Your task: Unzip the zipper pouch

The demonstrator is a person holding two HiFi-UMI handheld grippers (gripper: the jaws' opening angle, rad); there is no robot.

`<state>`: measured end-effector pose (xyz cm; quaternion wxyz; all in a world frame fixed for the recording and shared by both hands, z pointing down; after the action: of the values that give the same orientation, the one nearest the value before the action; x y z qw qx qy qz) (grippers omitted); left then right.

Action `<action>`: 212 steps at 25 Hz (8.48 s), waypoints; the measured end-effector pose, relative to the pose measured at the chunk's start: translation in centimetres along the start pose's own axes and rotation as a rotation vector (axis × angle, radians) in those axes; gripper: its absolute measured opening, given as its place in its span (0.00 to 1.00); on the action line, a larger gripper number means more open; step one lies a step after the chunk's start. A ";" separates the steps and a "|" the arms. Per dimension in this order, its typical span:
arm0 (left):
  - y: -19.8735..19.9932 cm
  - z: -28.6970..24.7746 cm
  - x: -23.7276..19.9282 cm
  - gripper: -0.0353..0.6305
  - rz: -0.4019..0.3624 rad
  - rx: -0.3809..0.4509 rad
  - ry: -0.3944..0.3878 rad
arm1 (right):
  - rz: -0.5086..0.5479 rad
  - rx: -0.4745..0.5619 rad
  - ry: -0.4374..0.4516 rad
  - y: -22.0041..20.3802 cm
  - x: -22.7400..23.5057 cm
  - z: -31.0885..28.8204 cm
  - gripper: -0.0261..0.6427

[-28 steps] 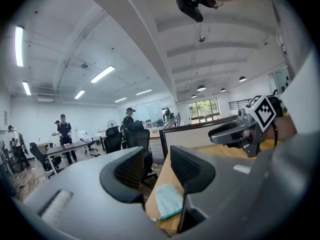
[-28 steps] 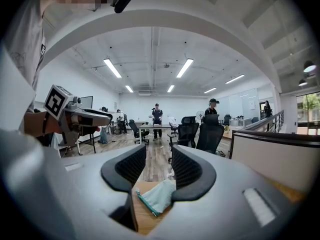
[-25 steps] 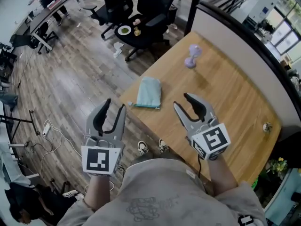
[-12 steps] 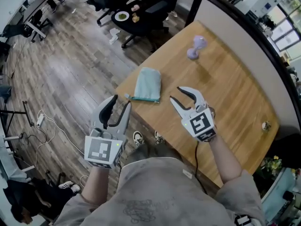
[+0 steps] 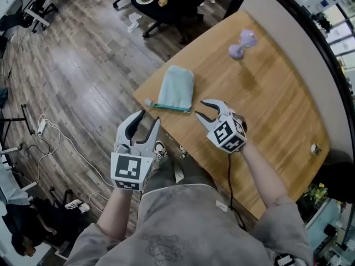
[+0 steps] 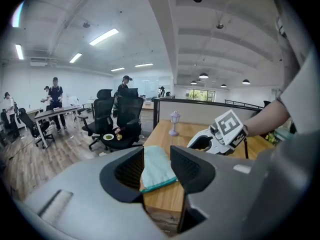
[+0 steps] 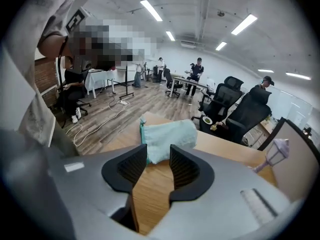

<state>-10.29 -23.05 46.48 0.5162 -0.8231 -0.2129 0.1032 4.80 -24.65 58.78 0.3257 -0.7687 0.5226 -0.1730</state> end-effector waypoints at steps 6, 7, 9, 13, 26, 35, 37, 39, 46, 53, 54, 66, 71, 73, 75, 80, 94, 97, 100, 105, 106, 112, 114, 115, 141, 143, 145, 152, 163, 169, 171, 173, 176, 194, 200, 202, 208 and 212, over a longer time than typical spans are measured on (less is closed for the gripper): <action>-4.0 -1.6 -0.2 0.30 0.036 -0.076 -0.002 | 0.075 -0.081 0.097 -2.6 -0.3 -4.5 0.18; -4.5 -1.8 -0.3 0.30 0.042 -0.082 -0.002 | 0.089 -0.092 0.105 -3.0 -0.3 -5.1 0.18; -5.5 -2.3 -0.4 0.30 0.051 -0.094 -0.002 | 0.105 -0.101 0.128 -3.5 -0.2 -6.1 0.18; -7.6 -3.3 -0.6 0.30 0.054 -0.130 -0.001 | 0.111 -0.110 0.206 -4.2 -0.9 -7.6 0.18; -11.3 -3.8 -0.5 0.30 0.071 -0.193 -0.014 | 0.173 -0.109 0.330 -3.4 -3.2 -10.1 0.18; -11.8 -3.2 -1.0 0.30 0.074 -0.207 -0.007 | 0.095 -0.140 0.414 -3.3 -3.3 -11.5 0.16; -12.0 -2.9 -1.0 0.30 0.076 -0.208 -0.005 | 0.086 -0.135 0.412 -3.3 -3.4 -11.4 0.15; -12.1 -2.8 -1.1 0.30 0.076 -0.211 -0.004 | 0.035 -0.119 0.403 -3.1 -3.3 -11.2 0.14; -10.8 -2.2 -2.1 0.30 0.062 -0.181 0.016 | -0.232 0.049 0.341 0.7 -2.9 -9.2 0.13; -6.0 -0.2 -4.2 0.30 0.024 -0.096 0.052 | -0.474 0.253 0.283 7.2 -2.0 -4.2 0.12; -5.2 0.1 -4.5 0.30 0.018 -0.081 0.059 | -0.495 0.280 0.275 8.1 -1.7 -3.2 0.12; 4.4 7.1 -6.3 0.30 -0.091 0.096 0.115 | -0.495 0.544 0.218 18.4 -3.0 8.5 0.12; 5.7 10.4 -6.3 0.30 -0.118 0.129 0.143 | -0.502 0.603 0.182 19.6 -4.2 11.9 0.12; 5.5 11.3 -6.5 0.30 -0.113 0.129 0.153 | -0.508 0.612 0.178 19.7 -4.5 12.7 0.12; 5.3 11.7 -6.4 0.30 -0.105 0.130 0.151 | -0.511 0.613 0.180 19.7 -4.8 13.1 0.12; 6.6 12.4 -4.9 0.30 -0.071 0.180 0.052 | -0.495 0.601 0.200 20.2 -5.7 13.3 0.12; 10.5 12.4 2.4 0.28 -0.318 0.264 -0.161 | -0.447 0.602 0.266 23.0 -8.2 14.0 0.12; 9.6 11.9 3.5 0.28 -0.362 0.238 -0.179 | -0.454 0.593 0.273 22.9 -8.7 13.7 0.12; 8.8 11.6 4.2 0.28 -0.382 0.209 -0.185 | -0.457 0.571 0.283 22.5 -9.3 13.5 0.12; 7.6 11.7 5.1 0.16 -0.396 0.187 -0.204 | -0.449 0.535 0.294 21.7 -10.2 13.2 0.12; 7.4 11.6 5.1 0.16 -0.393 0.185 -0.205 | -0.443 0.526 0.295 21.5 -10.3 13.1 0.12; 6.9 11.9 6.0 0.09 -0.413 0.181 -0.209 | -0.435 0.486 0.278 20.8 -11.0 13.0 0.12; 7.0 12.0 5.9 0.07 -0.379 0.186 -0.187 | -0.446 0.481 0.269 20.5 -10.9 13.0 0.12; 7.1 12.0 5.6 0.06 -0.354 0.188 -0.175 | -0.451 0.483 0.266 20.5 -11.0 13.1 0.12; 5.1 12.4 -6.0 0.05 -0.085 0.033 0.037 | -0.321 0.450 0.374 20.0 -15.0 15.1 0.11; 4.9 12.9 -8.2 0.05 -0.098 0.027 0.113 | -0.326 0.440 0.374 19.5 -14.8 15.3 0.11; 4.8 13.7 -10.0 0.05 -0.072 0.036 0.155 | -0.349 0.434 0.366 18.8 -14.5 15.6 0.11; 4.2 12.9 -6.6 0.05 0.010 0.040 -0.060 | -0.365 0.453 0.344 18.8 -13.6 16.4 0.11; 3.2 12.8 0.3 0.30 -0.194 0.056 -0.460 | -0.174 0.417 0.506 19.3 -15.8 17.7 0.11; 2.6 14.2 1.6 0.30 -0.215 0.054 -0.623 | -0.141 0.460 0.577 19.7 -16.3 18.8 0.11; 2.5 14.7 2.0 0.30 -0.202 0.062 -0.681 | -0.141 0.459 0.602 19.6 -16.4 19.2 0.11; 2.4 15.3 2.3 0.30 -0.189 0.064 -0.735 | -0.137 0.456 0.626 19.6 -16.4 19.5 0.11; 2.2 15.5 2.5 0.30 -0.219 0.063 -0.782 | -0.124 0.471 0.656 20.1 -16.5 20.0 0.11; 2.1 13.3 0.0 0.12 -0.254 0.048 -0.642 | -0.211 0.451 0.608 19.0 -13.4 18.6 0.11; 0.7 12.7 -3.3 0.12 -0.252 0.006 -0.530 | -0.287 0.476 0.592 18.6 -12.1 18.7 0.11; 1.0 12.6 -3.8 0.12 -0.217 0.016 -0.506 | -0.302 0.477 0.592 18.6 -12.1 18.4 0.11; 2.7 12.3 -4.7 0.17 -0.128 0.069 -0.377 | -0.362 0.584 0.549 20.5 -11.2 19.2 0.11; 5.6 12.6 -5.7 0.17 -0.028 0.164 -0.298 | -0.394 0.676 0.450 22.8 -9.3 19.9 0.11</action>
<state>-18.83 -17.62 35.57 0.5459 -0.7508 -0.2892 0.2339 -2.51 -15.31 29.43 0.3975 -0.6473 0.3383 -0.5555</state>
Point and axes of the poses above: the fingertips, and each gripper's own axes: z backward along the fingers, x to its right, y out of its top, the point moved 1 cm from there along z, backward along the fingers, and after that the axes turned 7 degrees about y, right-handed, at the moved point
